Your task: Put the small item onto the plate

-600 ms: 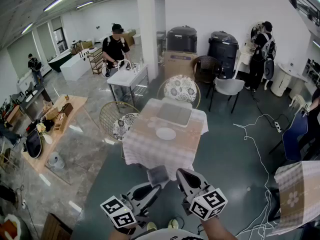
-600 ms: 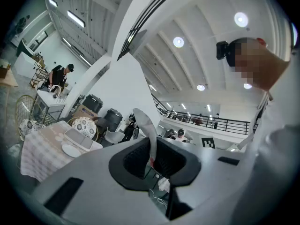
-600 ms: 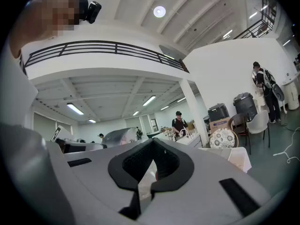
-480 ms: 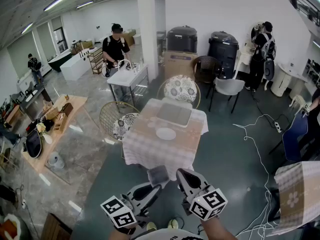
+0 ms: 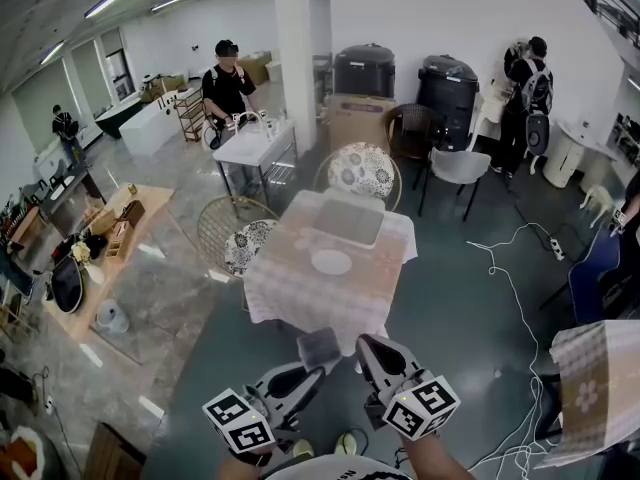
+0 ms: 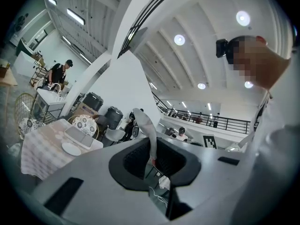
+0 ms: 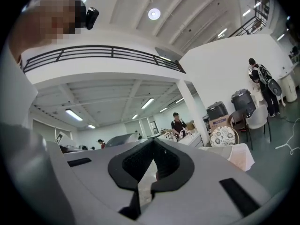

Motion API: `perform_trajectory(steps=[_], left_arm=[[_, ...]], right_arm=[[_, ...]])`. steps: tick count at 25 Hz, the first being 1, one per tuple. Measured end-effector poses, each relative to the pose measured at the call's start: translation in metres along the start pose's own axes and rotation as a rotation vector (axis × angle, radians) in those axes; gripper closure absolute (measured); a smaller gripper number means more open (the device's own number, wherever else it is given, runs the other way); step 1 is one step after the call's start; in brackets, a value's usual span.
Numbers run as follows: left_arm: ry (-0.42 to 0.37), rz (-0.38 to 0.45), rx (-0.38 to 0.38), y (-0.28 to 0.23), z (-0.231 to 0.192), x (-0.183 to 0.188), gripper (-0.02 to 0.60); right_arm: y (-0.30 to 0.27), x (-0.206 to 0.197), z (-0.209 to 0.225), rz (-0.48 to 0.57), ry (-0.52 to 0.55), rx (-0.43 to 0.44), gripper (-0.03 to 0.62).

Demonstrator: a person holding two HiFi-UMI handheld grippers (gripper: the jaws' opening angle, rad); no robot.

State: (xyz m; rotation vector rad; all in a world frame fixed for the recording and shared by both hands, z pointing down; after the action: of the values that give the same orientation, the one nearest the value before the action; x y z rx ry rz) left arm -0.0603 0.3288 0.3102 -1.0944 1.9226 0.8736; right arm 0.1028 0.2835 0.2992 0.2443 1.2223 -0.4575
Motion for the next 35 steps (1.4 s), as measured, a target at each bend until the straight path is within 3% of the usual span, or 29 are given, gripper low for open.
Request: perform_trajectory(steps=[4,20,26,35], left_arm=[[0.002,-0.005,0.011,-0.001,-0.006,0.0,0.535],[0.009,-0.031,0.052,-0.028,-0.034,0.003,0.534],[0.028,-0.032,0.042,-0.041,-0.075,0.01,0.534],[0.031,-0.088,-0.002,-0.057,-0.174,0.044,0.534]], right_arm=[[0.001,0.002,0.009,0.036,-0.072,0.031,0.58],[-0.015,0.005,0.037,0.024,-0.038,0.029,0.58],[-0.049,0.005,0.054,0.011,-0.033,0.004,0.58],[-0.143,0.011,0.072,0.016,-0.007,-0.074,0.58]])
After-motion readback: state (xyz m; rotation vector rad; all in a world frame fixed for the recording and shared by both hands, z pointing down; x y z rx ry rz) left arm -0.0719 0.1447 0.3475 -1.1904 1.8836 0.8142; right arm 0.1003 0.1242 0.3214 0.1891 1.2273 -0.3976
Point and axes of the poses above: the fingertips, and each gripper's own axes: y backward along the fingers, z to its right, x out of its top, the point moved 6 cm from there along y, backward along the fingers, and after that the axes turned 15 degrees about -x, right-handed, at the moved point
